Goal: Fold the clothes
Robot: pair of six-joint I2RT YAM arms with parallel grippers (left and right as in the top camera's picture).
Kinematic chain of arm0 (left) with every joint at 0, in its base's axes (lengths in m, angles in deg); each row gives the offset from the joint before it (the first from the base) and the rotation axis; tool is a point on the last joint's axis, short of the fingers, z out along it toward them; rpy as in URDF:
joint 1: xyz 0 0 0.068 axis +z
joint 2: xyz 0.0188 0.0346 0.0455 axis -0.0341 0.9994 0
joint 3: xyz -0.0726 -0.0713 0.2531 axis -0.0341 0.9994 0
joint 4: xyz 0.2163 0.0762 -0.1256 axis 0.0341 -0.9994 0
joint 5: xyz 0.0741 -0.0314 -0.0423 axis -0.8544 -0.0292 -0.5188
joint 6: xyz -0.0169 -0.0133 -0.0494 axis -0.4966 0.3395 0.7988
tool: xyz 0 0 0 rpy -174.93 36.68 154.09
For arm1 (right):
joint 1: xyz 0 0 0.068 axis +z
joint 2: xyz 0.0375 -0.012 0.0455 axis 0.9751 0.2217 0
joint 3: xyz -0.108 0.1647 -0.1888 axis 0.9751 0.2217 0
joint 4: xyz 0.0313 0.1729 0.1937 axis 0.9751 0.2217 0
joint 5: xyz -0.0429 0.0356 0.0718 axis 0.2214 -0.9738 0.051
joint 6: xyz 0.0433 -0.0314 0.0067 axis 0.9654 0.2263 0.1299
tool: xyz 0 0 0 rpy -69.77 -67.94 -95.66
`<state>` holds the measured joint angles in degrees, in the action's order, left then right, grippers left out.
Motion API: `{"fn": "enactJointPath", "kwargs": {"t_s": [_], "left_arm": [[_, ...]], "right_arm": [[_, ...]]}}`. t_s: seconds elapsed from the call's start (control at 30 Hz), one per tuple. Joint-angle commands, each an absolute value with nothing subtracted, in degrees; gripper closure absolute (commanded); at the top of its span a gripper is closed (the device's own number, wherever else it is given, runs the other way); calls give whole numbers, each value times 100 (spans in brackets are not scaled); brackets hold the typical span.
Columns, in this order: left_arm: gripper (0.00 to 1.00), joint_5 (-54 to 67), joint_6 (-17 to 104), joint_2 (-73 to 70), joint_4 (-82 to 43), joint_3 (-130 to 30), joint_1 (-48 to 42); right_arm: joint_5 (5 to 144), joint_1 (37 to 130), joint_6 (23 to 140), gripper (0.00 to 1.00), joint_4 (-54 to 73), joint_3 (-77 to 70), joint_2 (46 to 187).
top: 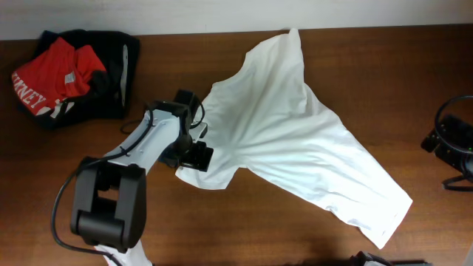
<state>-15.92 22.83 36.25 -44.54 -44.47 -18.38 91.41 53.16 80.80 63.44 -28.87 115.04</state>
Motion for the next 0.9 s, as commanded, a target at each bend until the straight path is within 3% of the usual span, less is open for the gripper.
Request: {"fn": "enactJointPath", "kwargs": {"t_s": [0.0,0.13,0.2,0.27,0.37,0.4,0.7,0.87], "left_arm": [[10,-2219,2521,3957,-4427,-4417,-1814],[11,-2271,2541,4008,-4410,-4414,-1801],[23,-2123,2541,4006,-4403,-4414,-1799],[45,-1867,2541,4006,-4403,-4414,-1799],[96,-1869,2541,4006,-4403,-4414,-1799],[100,-1867,2541,4006,-4406,-4414,-1799],[100,-1769,2941,3992,-4803,-5282,-1484],[100,-1941,3564,3995,-5035,-5697,-548]], "right_arm": [[9150,5279,8060,1,6353,-2935,11488],[9150,5279,8060,1,6340,-2935,11488],[9150,5279,8060,1,6340,-2935,11488],[9122,5279,8062,1,6340,-2935,11488],[9041,5279,8060,1,6340,-2935,11488],[9041,5279,8060,2,6340,-2935,11488],[8518,5277,8058,1,6381,-2933,11593],[8940,5268,8366,1,6961,-2931,12076]]}}
